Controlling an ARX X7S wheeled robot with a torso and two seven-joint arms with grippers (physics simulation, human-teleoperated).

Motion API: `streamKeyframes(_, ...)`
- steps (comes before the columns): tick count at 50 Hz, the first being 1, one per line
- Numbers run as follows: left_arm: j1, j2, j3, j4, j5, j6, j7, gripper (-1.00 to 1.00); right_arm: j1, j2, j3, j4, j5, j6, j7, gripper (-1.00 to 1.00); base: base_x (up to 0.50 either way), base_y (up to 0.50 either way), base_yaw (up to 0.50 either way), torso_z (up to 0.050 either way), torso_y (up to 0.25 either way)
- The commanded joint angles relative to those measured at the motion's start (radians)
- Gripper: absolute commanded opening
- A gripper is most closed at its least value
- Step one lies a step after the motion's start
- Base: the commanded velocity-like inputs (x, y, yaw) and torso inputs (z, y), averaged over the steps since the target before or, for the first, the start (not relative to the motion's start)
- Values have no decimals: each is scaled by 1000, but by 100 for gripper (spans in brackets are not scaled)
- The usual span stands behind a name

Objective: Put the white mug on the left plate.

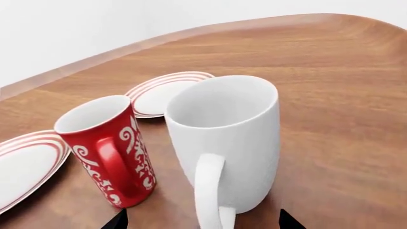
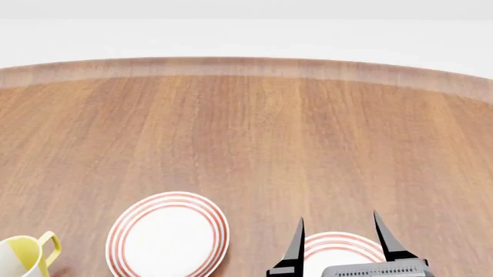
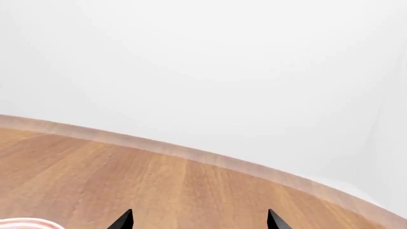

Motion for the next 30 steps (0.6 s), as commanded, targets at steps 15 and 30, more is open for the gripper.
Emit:
streamKeyframes(15, -30, -1, 41, -7, 7, -15, -11, 100, 1, 7, -8, 7, 10, -7, 8, 100, 0, 0, 0, 0, 0)
streamKeyframes(30, -39, -1, 56, -15, 9, -22, -21, 100, 3, 14, -8, 2, 15, -2, 15, 100, 0, 0, 0, 0, 0)
